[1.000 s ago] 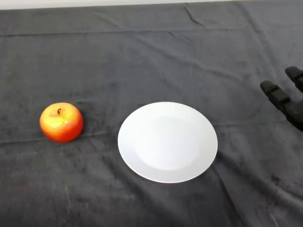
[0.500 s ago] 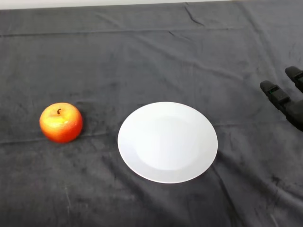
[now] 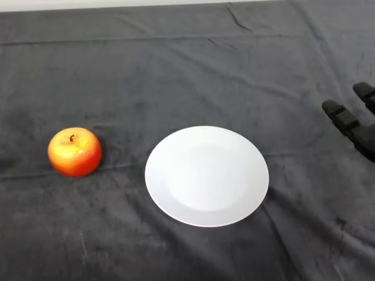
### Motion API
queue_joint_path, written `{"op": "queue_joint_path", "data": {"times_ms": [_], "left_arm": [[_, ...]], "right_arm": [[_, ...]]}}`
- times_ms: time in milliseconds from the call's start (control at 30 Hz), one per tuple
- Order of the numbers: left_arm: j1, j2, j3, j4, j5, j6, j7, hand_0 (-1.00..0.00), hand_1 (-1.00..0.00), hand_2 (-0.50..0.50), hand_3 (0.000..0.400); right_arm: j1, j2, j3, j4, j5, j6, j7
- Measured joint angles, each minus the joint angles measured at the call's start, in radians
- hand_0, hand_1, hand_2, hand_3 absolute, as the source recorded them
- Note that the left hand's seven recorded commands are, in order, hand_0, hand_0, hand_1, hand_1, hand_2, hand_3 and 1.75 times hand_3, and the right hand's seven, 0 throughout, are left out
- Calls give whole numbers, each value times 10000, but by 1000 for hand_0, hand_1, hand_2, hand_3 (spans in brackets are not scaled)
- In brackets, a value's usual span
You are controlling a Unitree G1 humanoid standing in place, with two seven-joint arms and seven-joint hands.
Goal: Move the apple to the plate
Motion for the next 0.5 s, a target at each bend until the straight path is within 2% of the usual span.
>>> {"op": "queue_joint_path", "data": {"times_ms": [500], "left_arm": [[-2,-451,-552,-22,428,514,-930,0,0,0,0]], "right_arm": [[0,1,0,0,0,0,0]]}}
